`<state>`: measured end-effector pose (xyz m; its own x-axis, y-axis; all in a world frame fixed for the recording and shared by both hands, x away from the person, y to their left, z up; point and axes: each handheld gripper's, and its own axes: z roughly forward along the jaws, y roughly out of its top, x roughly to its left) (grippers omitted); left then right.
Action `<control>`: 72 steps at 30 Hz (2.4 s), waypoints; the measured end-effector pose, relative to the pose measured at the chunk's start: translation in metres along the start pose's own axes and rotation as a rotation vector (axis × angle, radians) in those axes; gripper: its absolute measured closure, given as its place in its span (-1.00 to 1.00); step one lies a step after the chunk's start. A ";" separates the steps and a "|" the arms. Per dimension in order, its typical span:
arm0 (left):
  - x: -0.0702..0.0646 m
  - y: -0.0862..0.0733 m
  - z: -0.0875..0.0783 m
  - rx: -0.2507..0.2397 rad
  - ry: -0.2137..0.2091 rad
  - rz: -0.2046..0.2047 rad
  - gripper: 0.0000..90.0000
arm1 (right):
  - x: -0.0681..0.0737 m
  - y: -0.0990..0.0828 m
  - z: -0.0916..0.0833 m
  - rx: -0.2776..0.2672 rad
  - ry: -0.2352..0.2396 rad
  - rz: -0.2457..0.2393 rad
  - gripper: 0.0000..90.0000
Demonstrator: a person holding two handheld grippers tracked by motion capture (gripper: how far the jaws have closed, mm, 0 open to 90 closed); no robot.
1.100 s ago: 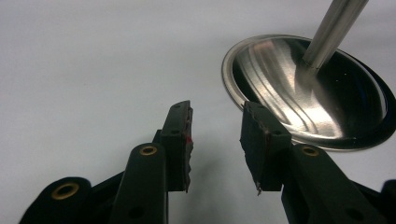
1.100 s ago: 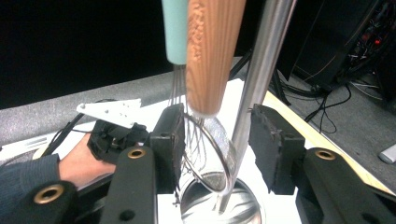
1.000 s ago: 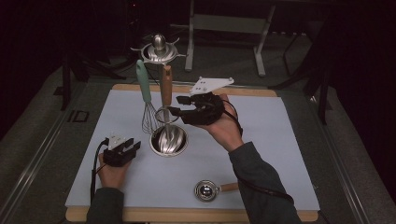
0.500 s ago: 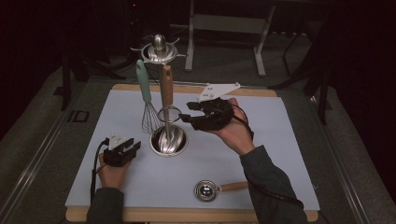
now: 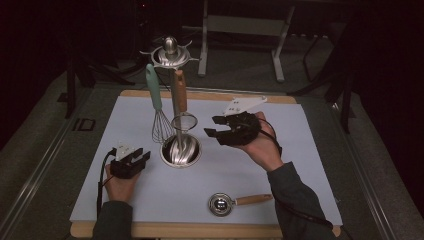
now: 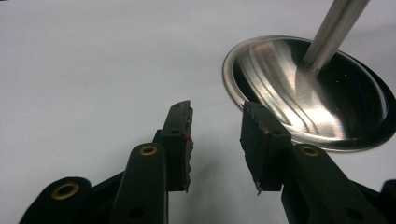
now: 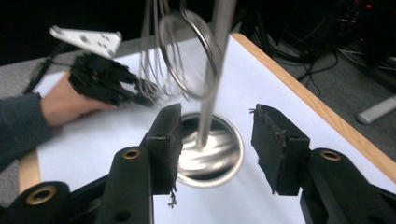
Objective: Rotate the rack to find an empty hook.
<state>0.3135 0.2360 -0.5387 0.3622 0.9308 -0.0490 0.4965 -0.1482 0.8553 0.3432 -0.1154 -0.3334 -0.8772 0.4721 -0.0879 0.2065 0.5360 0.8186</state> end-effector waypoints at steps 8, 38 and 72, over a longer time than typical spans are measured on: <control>0.001 0.001 -0.008 -0.056 -0.030 -0.045 0.62 | -0.008 -0.031 -0.003 0.038 -0.032 0.024 0.17; -0.030 0.083 -0.086 -0.510 -0.112 -0.105 0.99 | -0.030 -0.172 0.004 0.185 -0.144 0.232 0.13; -0.074 0.205 -0.135 -0.824 -0.143 0.043 0.99 | -0.049 -0.204 -0.016 0.138 -0.190 0.367 0.15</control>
<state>0.2818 0.1815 -0.2896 0.4917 0.8704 -0.0252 -0.2353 0.1607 0.9586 0.3370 -0.2596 -0.4869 -0.6420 0.7624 0.0811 0.5570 0.3911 0.7326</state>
